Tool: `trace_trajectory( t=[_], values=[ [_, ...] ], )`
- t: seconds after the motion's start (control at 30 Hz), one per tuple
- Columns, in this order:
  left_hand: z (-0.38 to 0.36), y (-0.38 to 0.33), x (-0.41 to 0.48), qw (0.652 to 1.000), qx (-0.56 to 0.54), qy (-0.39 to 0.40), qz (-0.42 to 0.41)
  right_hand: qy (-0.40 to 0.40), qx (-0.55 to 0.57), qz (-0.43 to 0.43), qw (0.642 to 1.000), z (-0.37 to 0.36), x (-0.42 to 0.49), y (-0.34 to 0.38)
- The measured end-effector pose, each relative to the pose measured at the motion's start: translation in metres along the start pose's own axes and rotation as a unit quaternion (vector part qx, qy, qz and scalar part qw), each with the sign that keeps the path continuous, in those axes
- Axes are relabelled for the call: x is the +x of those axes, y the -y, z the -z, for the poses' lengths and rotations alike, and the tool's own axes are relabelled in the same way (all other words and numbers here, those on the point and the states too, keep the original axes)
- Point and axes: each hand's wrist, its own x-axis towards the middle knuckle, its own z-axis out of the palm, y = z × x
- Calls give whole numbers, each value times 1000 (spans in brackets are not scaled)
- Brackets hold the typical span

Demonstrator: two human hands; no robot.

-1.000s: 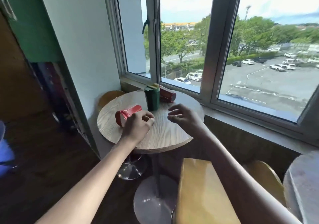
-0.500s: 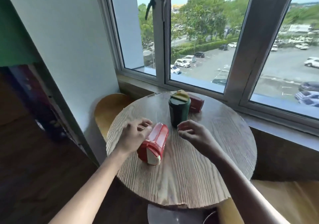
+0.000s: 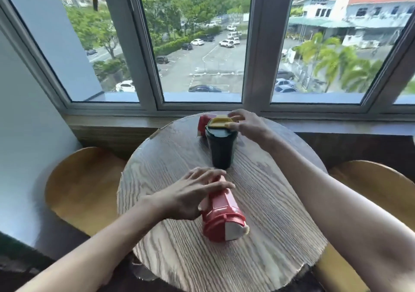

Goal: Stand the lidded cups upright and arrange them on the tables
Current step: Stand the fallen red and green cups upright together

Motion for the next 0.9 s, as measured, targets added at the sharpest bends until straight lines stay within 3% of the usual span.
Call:
trace_trajectory(
  t=[0.17,0.27,0.4,0.53,0.63,0.77,0.9],
  values=[
    [-16,14,11,995,12,-58,-82,-4,68,-9,998,-7,-1,-6],
    [-22,16,17,986,-42,-110,-115,-5,85,-14,996,-10,2,-9],
    [-22,12,20,970,-179,-154,-54,-4,85,-8,996,-9,4,-14],
    [-25,13,21,900,-390,-190,42,2,92,-6,996,-10,5,-15],
    [-31,15,24,827,-536,-140,96,6,109,-6,994,-10,5,-15],
    [-40,19,26,790,-586,-127,125,4,113,0,994,-9,4,-15],
    [-53,1,25,773,-587,-180,161,-2,117,0,993,-11,4,-16]
  ],
)
